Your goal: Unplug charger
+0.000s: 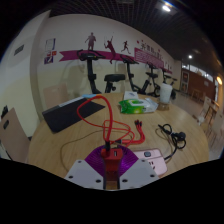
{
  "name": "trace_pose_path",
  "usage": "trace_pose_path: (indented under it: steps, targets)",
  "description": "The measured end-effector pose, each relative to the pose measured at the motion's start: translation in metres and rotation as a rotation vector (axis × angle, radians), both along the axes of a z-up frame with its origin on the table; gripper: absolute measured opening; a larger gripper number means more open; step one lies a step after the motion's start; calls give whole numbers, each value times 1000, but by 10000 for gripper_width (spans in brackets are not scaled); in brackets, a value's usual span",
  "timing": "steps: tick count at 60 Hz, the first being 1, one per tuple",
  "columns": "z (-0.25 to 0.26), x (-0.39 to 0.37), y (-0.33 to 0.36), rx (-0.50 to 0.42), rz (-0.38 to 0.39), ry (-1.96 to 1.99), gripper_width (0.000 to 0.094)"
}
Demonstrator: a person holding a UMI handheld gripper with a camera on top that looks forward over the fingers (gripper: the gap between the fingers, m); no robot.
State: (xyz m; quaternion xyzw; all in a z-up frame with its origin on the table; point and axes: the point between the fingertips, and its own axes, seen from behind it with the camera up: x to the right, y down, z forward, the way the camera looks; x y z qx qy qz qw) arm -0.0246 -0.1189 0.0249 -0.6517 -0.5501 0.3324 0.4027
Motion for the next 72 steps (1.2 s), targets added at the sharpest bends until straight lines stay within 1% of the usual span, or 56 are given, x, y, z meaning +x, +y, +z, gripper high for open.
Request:
trace_pose_path:
  steps: [2,4,6,8,10,12,14,16,17,20,21,23,25,26,27,28,32,37,40,43,44,45,49,53,57,58,59,60,65,72]
  targets:
    - [2,2,0,-35,6,-13,143]
    - [18,-11,0,-52,10,48,142]
    - [63,-3,17,9,-18,145,139]
    - [102,-13,26,49,-17,218,136]
    - [132,-12,29,38,2,246,137]
    - [158,-9,37,24,1,241,135]
    - [171,-6,47,24,3,221,136]
    - [171,-7,61,34,4,198,135]
    - [182,-6,69,42,-4,184,136]
    - [178,1,95,46,-27,132,135]
    - [165,5,104,41,-32,110,135]
    - [165,7,118,32,-54,64,137]
    - [154,13,133,29,-74,22,138]
    - [138,22,145,30,-80,-2,141]
    - [140,23,148,34,-93,-33,140]
    - [124,31,159,32,-100,-53,141]
    - [89,44,178,26,-129,-149,142]
    - [45,63,193,33,-130,-245,149]
    - [21,62,200,44,-123,-296,170]
    - [1,63,205,53,-117,-333,225]
    - [1,75,207,52,-112,-348,248]
    - [-13,67,208,51,-111,-361,262]
    - [-29,75,210,29,-120,-403,317]
    - [-22,81,217,42,-163,-401,575]
    - [-3,90,217,57,-164,-376,833]
    - [3,92,215,59,-165,-367,866]
    - [10,94,213,58,-164,-356,869]
    - [18,97,211,60,-167,-346,853]
    - [63,121,191,54,-165,-300,862]
    - [137,176,141,28,-156,-260,855]
